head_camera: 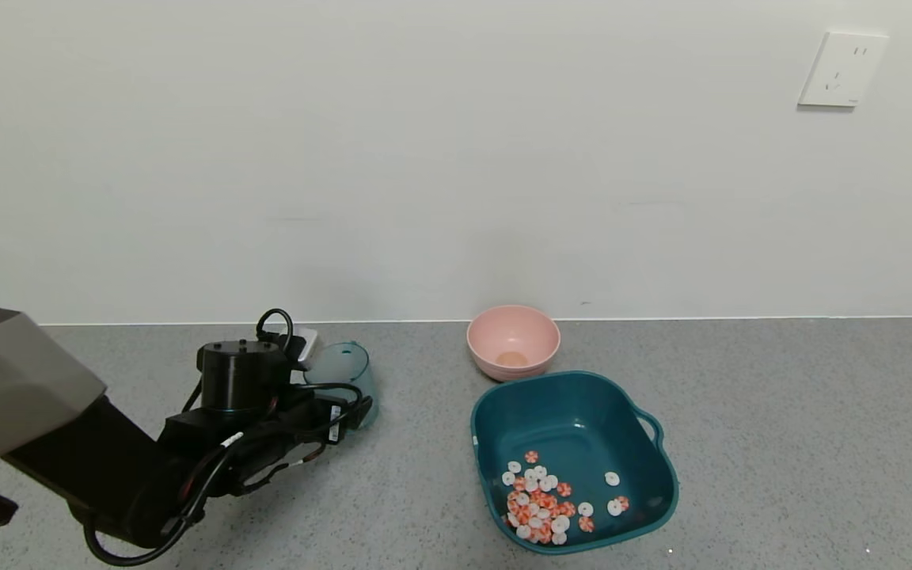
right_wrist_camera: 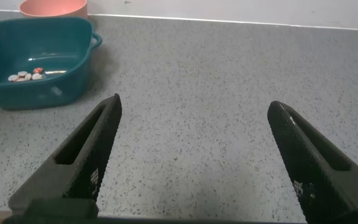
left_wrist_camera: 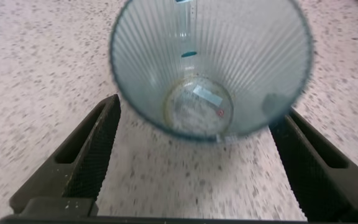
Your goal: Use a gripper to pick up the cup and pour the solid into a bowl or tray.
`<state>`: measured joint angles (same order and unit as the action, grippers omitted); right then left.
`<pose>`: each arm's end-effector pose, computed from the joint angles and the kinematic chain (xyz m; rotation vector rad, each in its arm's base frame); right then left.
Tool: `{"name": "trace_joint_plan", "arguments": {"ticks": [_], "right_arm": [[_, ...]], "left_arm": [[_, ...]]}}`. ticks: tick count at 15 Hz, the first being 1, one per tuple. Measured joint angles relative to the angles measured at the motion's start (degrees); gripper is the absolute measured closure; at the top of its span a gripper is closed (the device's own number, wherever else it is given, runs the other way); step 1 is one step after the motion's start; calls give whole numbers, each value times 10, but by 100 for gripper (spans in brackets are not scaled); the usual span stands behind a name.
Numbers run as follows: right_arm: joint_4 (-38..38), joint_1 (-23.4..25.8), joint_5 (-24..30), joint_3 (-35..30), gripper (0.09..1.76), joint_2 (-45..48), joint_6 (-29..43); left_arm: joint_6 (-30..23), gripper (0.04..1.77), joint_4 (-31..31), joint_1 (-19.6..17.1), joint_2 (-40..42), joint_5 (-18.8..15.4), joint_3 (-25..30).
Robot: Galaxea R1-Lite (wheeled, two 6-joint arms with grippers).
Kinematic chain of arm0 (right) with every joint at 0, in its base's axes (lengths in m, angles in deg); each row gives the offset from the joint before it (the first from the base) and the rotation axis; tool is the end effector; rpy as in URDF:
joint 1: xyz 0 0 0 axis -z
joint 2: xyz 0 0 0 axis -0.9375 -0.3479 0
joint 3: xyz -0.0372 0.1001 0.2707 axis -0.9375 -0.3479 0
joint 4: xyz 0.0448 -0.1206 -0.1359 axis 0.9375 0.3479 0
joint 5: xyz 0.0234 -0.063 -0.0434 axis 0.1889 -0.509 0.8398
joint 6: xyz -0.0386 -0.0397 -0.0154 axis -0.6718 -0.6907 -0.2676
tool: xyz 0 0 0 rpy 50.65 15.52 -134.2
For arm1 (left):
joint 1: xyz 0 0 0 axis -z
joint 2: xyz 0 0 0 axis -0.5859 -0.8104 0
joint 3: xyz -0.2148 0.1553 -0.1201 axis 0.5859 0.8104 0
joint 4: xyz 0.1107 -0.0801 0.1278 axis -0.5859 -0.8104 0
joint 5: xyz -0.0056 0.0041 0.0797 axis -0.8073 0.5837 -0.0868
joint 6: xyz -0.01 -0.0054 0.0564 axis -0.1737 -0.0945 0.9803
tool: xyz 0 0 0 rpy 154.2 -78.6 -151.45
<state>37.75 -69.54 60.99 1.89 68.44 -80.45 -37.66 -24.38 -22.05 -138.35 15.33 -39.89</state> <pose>0.0177 0.0005 0.0749 -0.0077 0.0054 0.0073 0.3372 -0.0777 0.0478 0.0885 0.4796 -0.1520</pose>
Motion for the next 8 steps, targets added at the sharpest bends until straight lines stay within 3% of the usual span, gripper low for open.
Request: {"name": "trace_joint_plan", "arguments": {"ticks": [8], "right_arm": [[0, 0, 0, 0, 14, 0, 0]], "left_arm": [[4, 11, -61, 0, 187, 6, 117]]}}
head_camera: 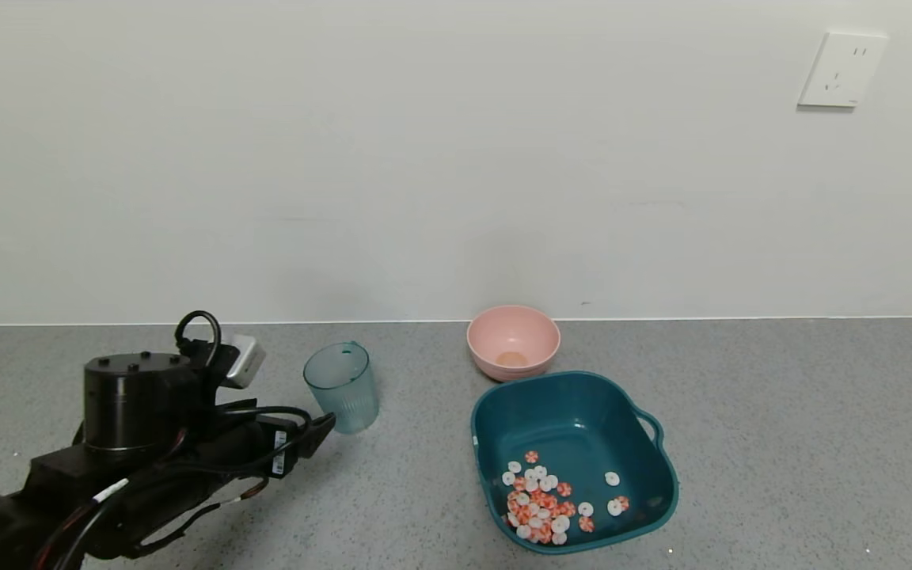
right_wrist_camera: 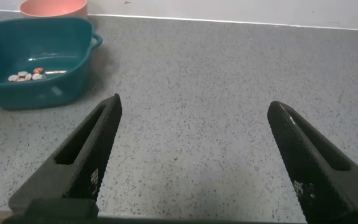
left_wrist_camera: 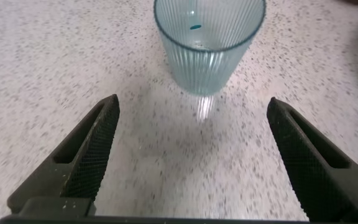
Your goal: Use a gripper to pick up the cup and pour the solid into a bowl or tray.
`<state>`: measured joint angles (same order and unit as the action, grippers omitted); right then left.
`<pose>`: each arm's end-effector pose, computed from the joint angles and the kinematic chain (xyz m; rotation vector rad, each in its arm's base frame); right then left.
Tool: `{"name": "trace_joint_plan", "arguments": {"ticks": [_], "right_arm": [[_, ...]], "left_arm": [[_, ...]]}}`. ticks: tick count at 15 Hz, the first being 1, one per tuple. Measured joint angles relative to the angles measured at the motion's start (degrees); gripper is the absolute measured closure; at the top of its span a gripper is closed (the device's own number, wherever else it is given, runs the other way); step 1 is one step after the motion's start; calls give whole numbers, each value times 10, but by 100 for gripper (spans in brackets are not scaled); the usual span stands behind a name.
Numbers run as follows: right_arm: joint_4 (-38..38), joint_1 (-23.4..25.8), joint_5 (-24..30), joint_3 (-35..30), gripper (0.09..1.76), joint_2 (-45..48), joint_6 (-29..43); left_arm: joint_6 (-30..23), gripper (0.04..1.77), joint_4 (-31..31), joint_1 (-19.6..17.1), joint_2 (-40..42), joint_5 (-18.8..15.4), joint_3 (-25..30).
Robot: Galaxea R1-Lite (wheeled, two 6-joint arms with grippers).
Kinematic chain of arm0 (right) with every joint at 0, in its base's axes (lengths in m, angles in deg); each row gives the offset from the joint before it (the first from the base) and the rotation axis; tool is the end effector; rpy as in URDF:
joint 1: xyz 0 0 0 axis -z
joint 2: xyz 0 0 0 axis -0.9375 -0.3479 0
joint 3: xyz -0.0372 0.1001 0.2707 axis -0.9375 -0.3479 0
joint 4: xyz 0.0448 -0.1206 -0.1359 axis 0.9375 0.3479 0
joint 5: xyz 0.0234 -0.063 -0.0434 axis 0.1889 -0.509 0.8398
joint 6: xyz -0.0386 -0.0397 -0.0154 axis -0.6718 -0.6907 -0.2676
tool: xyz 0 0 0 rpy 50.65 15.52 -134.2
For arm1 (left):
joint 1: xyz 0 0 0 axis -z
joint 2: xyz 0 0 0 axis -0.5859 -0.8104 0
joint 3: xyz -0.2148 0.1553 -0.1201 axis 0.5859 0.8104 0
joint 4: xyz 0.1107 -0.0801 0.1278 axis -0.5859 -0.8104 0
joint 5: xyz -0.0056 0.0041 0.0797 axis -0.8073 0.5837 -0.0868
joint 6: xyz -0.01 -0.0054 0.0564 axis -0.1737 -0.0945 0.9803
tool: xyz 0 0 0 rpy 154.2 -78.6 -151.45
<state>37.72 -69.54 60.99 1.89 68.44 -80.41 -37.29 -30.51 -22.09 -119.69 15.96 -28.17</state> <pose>0.0177 0.0005 0.0749 -0.0070 0.0048 0.0073 0.2668 -0.0595 0.0874 0.0949 0.4648 -0.1421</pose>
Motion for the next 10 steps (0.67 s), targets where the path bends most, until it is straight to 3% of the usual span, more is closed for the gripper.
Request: {"name": "trace_joint_plan", "arguments": {"ticks": [7, 10], "right_arm": [[0, 0, 0, 0, 14, 0, 0], [0, 0, 0, 0, 14, 0, 0]], "left_arm": [[1, 10, -27, 2, 153, 30, 114], [3, 10, -29, 2, 217, 62, 163]]}}
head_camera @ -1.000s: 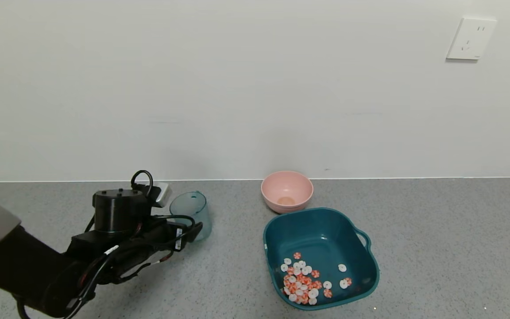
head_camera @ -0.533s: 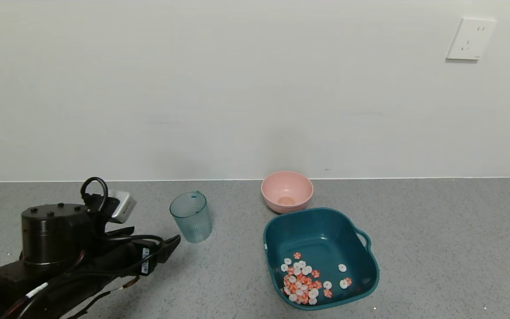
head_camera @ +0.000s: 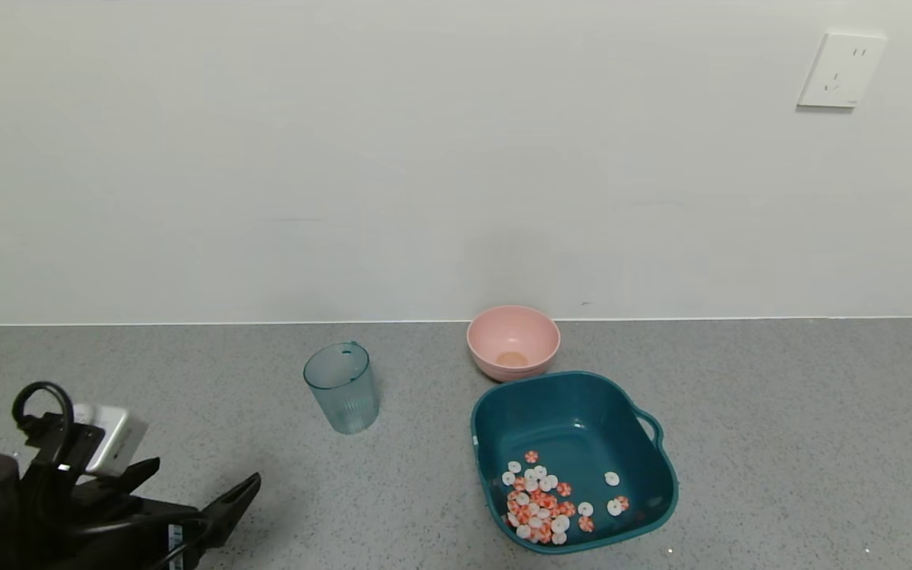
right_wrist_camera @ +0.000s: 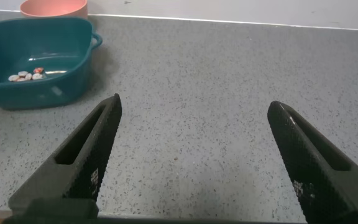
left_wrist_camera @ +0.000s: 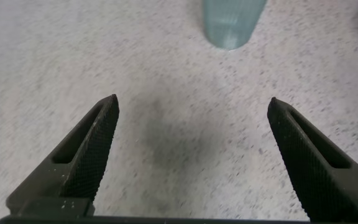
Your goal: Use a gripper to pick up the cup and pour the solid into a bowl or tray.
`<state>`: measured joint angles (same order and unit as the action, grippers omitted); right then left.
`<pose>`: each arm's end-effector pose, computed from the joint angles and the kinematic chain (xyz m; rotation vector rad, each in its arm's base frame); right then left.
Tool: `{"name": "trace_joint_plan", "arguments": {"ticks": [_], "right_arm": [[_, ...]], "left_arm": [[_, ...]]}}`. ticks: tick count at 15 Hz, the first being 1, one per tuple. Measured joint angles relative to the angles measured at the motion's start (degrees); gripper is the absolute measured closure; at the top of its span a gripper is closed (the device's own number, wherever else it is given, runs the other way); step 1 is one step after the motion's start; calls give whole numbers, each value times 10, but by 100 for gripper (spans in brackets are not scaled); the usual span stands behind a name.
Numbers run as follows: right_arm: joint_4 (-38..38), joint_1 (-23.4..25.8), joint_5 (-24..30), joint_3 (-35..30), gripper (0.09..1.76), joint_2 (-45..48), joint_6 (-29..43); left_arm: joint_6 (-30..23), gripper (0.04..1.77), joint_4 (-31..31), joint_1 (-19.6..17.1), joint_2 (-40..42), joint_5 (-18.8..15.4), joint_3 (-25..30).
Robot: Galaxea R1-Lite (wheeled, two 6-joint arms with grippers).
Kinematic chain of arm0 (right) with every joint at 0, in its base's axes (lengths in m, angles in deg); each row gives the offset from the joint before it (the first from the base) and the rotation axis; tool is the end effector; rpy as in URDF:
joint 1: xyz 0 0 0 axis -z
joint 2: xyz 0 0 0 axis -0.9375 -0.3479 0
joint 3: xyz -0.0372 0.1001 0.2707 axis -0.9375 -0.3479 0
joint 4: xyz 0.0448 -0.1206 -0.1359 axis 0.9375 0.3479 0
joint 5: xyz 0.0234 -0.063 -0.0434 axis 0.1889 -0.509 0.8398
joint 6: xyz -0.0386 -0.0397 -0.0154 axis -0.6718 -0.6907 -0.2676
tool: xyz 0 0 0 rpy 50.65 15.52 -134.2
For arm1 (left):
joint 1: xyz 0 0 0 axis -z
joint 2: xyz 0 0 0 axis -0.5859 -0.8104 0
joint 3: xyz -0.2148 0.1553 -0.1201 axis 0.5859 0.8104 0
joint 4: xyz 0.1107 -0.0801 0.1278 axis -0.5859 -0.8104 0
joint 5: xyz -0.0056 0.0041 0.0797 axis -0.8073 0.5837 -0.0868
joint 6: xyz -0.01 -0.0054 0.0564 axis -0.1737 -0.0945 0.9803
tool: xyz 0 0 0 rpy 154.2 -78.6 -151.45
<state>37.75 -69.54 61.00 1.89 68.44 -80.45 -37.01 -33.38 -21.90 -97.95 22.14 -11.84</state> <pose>0.0177 0.0005 0.0749 -0.0077 0.0054 0.0075 0.1761 -0.0316 0.0949 0.1156 0.4168 -0.0403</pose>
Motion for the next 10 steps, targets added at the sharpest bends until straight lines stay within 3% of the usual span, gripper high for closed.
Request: {"name": "trace_joint_plan", "arguments": {"ticks": [3, 5, 7, 10], "right_arm": [[0, 0, 0, 0, 14, 0, 0], [0, 0, 0, 0, 14, 0, 0], [0, 0, 0, 0, 14, 0, 0], [0, 0, 0, 0, 14, 0, 0]], "left_arm": [[10, 10, -6, 0, 63, 38, 47], [12, 10, -58, -1, 121, 48, 60], [14, 10, -143, -2, 196, 50, 59], [15, 9, -364, -3, 352, 44, 16]]}}
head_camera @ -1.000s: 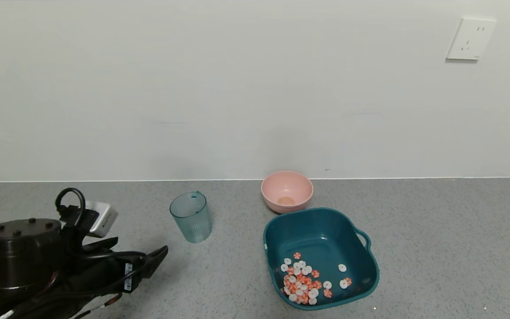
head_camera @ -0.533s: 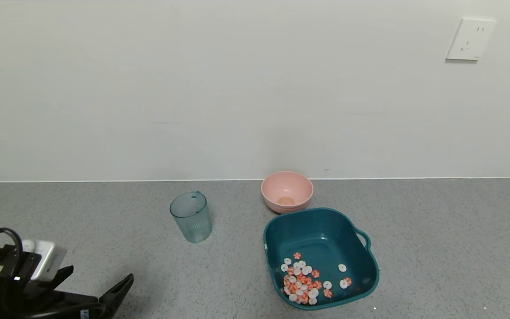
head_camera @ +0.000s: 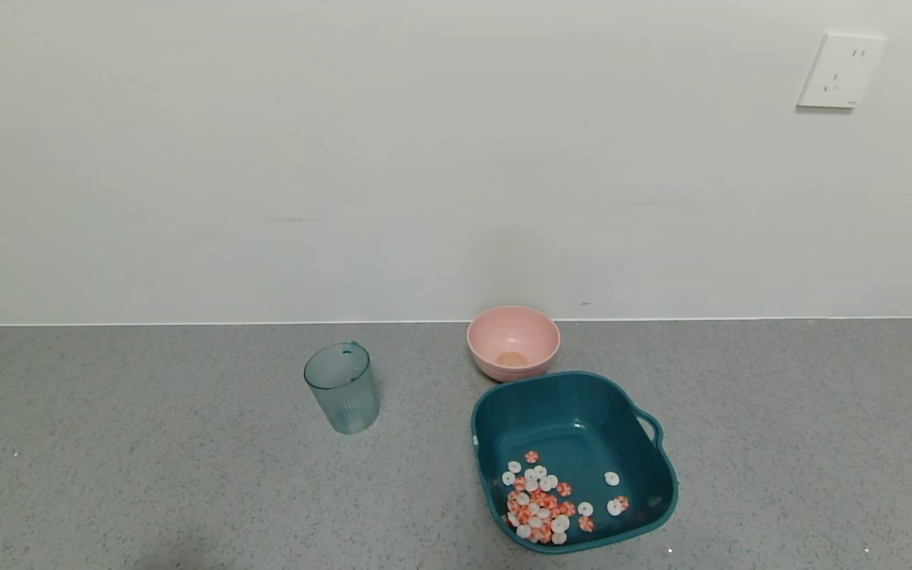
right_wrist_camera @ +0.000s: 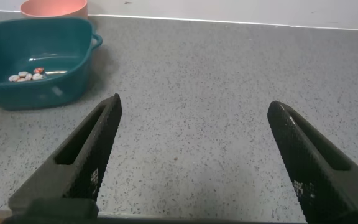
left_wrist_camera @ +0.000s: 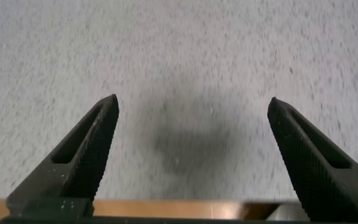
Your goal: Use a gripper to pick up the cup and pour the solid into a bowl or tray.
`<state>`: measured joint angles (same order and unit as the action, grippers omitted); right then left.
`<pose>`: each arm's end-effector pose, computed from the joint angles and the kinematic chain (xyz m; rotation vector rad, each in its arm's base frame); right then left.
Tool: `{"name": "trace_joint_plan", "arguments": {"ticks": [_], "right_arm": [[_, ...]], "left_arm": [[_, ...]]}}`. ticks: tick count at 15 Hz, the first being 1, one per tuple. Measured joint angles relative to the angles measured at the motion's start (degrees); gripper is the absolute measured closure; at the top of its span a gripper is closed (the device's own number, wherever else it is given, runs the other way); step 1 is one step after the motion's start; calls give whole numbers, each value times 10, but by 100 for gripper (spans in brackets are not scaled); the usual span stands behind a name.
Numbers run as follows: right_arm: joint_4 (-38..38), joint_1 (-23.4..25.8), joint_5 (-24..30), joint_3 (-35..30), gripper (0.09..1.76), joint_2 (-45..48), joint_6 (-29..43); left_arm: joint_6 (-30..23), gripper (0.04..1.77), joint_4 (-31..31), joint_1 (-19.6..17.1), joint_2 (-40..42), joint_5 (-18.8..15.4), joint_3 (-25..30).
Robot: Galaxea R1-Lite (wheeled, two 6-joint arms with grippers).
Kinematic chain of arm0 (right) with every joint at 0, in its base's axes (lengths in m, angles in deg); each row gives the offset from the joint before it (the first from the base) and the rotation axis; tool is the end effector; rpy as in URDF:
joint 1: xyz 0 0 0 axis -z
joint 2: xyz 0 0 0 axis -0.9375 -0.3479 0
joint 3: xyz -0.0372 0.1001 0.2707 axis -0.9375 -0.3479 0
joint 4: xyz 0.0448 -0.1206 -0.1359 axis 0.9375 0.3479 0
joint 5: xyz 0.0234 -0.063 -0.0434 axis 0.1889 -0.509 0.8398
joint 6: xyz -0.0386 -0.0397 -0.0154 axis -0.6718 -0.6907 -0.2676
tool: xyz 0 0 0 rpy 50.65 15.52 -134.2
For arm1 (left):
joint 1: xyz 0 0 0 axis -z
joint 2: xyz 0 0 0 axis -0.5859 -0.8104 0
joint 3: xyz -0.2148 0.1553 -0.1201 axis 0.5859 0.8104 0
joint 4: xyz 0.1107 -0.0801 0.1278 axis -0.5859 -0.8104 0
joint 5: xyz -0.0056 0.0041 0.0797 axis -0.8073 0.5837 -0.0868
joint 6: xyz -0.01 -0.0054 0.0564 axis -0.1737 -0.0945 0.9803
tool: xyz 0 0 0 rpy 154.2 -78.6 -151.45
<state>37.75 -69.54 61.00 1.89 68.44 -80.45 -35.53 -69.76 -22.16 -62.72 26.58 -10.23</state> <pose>0.0177 0.0005 0.0749 -0.0077 0.0054 0.0075 0.0782 -0.0024 0.0880 0.1685 0.4610 0.0340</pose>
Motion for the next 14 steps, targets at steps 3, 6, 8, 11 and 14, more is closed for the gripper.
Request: {"name": "trace_joint_plan", "arguments": {"ticks": [3, 6, 8, 11, 14], "right_arm": [[0, 0, 0, 0, 14, 0, 0], [0, 0, 0, 0, 14, 0, 0], [0, 0, 0, 0, 14, 0, 0], [0, 0, 0, 0, 14, 0, 0], [0, 0, 0, 0, 14, 0, 0]], "left_arm": [[0, 9, -201, -2, 130, -10, -73], [3, 9, -219, -42, 190, -15, -99], [11, 9, -220, -82, 209, -20, -97], [27, 9, -222, -123, 240, -25, -94], [33, 9, -221, -144, 273, -45, -88]]}}
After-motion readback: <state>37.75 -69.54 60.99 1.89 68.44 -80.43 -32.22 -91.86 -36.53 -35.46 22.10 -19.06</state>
